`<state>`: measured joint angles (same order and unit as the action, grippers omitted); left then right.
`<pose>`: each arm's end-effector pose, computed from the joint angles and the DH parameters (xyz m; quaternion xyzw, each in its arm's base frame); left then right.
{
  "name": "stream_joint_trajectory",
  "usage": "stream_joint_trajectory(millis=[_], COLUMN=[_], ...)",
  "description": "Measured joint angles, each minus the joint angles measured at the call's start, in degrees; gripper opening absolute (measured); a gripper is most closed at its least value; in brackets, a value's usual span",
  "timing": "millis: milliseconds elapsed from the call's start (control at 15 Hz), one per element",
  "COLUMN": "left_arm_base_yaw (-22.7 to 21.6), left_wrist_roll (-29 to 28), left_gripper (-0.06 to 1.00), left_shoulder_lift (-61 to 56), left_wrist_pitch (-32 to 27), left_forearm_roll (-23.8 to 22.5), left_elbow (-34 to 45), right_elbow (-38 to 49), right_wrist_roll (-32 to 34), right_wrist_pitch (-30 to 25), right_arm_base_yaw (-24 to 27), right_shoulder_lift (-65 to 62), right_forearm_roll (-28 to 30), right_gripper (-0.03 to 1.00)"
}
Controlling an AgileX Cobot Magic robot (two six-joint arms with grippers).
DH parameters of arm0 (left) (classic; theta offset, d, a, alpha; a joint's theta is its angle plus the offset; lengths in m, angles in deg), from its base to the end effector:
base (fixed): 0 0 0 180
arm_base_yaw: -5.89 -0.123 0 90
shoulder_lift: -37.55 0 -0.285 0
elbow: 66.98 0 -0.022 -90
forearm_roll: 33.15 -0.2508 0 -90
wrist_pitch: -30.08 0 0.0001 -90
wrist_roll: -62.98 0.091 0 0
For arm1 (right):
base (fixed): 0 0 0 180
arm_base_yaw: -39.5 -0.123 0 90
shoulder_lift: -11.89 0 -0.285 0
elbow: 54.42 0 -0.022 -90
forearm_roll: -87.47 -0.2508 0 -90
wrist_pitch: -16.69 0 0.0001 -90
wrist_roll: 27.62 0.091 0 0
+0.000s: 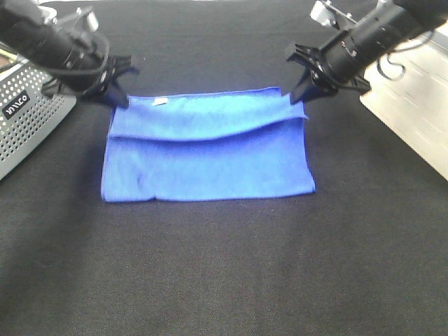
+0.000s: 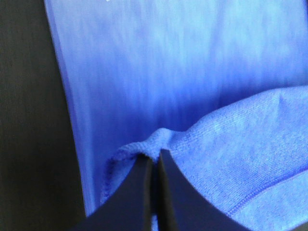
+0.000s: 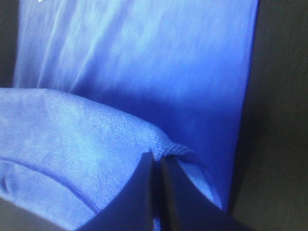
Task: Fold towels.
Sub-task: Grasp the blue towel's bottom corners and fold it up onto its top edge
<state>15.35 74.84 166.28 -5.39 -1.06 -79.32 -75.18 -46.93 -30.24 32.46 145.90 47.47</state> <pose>0.4483 -0.1032 0.1805 -0.0038 0.9493 -0.2054 0.2380 0.4652 0.1006 0.1779 -0.0288 0.9439 0.2674 0.1914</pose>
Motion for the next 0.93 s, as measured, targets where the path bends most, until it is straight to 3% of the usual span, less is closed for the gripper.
stream_joint_trajectory(millis=[333,467,733,867,933], left_arm_base_yaw=[-2.2,-2.2,-1.5,-0.9,-0.7], left_wrist_roll=[0.3,0.6,2.3,3.3,3.3], left_gripper=[0.00,0.00,0.01,0.08,0.28], left_shoulder_lift=[13.0,14.8,21.9,22.5,22.5], left_wrist_pitch=[3.1,4.8,14.5,15.3,15.4], left_forearm_roll=[-0.6,-0.6,-0.6,-0.6,-0.6], left_elbow=[-16.9,-18.6,-22.5,-22.7,-23.0], right_elbow=[-24.3,-27.6,-34.4,-34.5,-34.7], right_wrist_roll=[2.0,2.1,2.9,2.9,3.0], right_wrist_pitch=[-0.9,-0.6,3.4,3.9,4.1], right_arm_base_yaw=[0.0,0.0,0.0,0.0,0.0], right_shoulder_lift=[15.4,17.9,25.7,25.9,25.9], right_forearm_roll=[4.5,4.8,6.0,6.4,6.6], right_gripper=[0.00,0.00,0.00,0.09,0.32])
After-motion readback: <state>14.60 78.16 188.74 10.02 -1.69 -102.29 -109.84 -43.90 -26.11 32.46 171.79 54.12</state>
